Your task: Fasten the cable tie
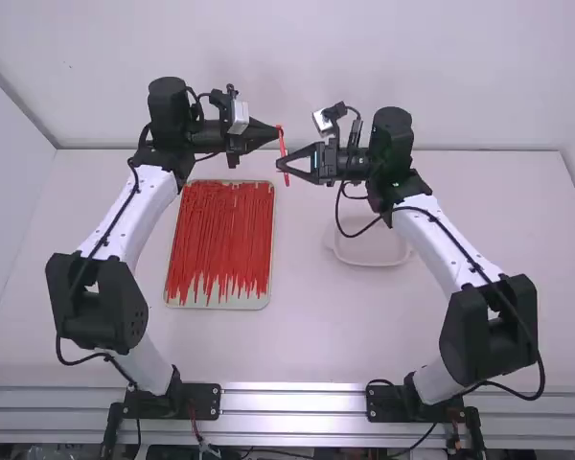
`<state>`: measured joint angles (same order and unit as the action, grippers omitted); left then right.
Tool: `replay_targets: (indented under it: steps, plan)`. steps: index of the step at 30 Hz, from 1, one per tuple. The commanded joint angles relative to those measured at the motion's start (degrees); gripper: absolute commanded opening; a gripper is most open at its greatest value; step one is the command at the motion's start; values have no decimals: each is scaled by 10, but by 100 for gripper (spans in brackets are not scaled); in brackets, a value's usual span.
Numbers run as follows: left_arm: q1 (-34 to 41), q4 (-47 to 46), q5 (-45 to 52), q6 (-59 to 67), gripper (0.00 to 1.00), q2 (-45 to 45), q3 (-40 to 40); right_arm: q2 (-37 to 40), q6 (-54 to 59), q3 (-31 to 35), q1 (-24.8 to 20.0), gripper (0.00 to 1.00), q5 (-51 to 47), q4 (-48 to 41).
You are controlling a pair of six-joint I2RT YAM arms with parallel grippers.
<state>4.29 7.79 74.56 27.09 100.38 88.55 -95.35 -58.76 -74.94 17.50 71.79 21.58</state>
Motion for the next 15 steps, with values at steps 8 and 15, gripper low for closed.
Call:
replay_targets:
  steps: [8,15]
  plan:
    - [2,2,14,11,2,-9,2,1,-15,-12,-6,0,-14,2]
    - [3,2,13,11,2,-9,2,1,-15,-12,-3,0,-13,2]
